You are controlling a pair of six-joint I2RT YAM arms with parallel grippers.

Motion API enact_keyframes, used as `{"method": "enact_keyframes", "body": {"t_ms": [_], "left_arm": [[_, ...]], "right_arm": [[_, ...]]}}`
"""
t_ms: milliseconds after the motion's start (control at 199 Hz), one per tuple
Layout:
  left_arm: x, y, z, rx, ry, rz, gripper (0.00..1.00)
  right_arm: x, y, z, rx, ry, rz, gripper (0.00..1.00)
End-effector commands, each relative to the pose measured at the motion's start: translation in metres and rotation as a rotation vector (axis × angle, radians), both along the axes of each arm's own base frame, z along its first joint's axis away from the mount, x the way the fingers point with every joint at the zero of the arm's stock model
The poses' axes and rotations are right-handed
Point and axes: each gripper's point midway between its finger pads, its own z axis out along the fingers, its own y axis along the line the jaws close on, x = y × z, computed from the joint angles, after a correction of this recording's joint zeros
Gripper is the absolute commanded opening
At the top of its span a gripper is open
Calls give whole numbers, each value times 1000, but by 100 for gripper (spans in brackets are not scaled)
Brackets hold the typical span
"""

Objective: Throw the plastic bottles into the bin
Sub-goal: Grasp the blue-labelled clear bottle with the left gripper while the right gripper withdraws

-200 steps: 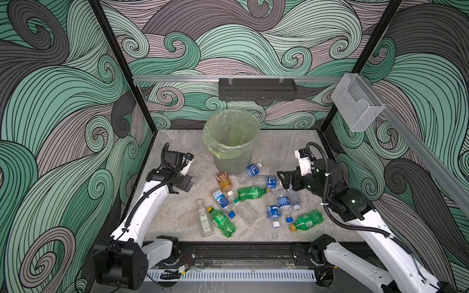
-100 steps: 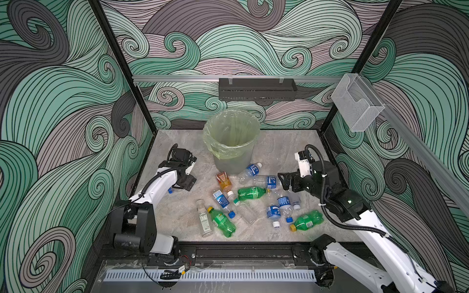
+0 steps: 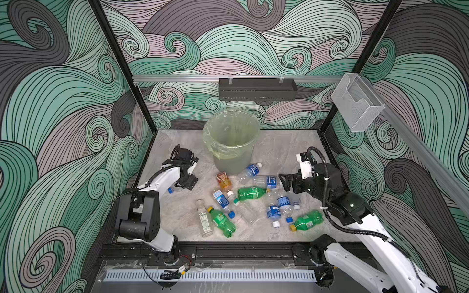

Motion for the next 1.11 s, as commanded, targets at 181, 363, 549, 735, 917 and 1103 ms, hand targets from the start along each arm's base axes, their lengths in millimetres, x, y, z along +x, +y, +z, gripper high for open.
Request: {"method": "enact_keyframes", "body": {"t_ms": [181,363,549,735,917,1103], "left_arm": [[16,0,-2,-63,-10,13,89],[15,-7,-12,-120,43,17,83],[14,-5,-20,-114,70,38,77],[9,-1,-31,-100,135,70,70],[9,1,-32,-94,148,80,60],[9,-1,-29,-106,152,85,49]], "right_arm": [[-1,-12,-3,15,-6,-66,100],[1,-14,-6,20,-2,-86,100],[5,-14,-11,29,19,-103,100],[6,-17,-14,40,20,-132,100],[7,-19,-13,37,16,-141,100],[6,-21,-16,37,20,-150,100]]}}
